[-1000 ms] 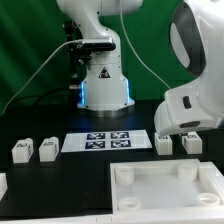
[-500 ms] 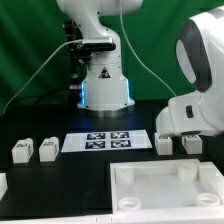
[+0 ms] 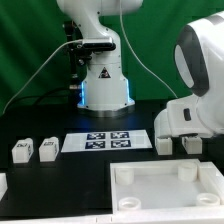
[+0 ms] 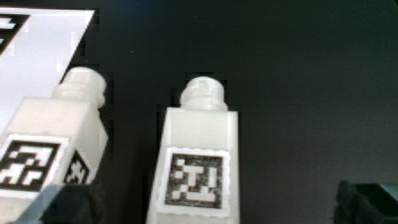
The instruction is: Assemble one leg
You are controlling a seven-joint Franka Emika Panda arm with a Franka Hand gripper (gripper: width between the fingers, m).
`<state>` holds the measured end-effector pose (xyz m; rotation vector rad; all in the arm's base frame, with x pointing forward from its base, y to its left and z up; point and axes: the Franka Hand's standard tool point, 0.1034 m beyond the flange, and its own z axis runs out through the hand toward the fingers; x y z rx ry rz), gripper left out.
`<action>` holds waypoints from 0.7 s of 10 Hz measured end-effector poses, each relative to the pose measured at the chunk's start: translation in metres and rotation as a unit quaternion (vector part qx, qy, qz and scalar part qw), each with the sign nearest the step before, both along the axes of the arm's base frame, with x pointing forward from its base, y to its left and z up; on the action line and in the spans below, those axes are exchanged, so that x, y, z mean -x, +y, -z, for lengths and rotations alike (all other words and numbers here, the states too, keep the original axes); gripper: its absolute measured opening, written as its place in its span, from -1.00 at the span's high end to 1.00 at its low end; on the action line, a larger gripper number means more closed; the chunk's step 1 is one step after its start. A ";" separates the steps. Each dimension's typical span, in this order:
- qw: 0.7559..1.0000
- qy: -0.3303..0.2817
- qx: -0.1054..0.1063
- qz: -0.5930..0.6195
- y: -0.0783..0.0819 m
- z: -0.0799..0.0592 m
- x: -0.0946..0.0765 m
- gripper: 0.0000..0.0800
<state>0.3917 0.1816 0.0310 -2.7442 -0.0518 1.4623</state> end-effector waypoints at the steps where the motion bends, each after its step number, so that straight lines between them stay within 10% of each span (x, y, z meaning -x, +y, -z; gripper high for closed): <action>1: 1.000 0.001 0.000 -0.001 0.000 0.001 0.001 -0.62; 7: 1.000 0.011 0.004 -0.010 0.004 0.020 0.030 -0.62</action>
Offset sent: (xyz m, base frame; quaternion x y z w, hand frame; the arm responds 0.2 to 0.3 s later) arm -0.0288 -0.0011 -0.0229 -0.0076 0.0089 0.0101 0.9999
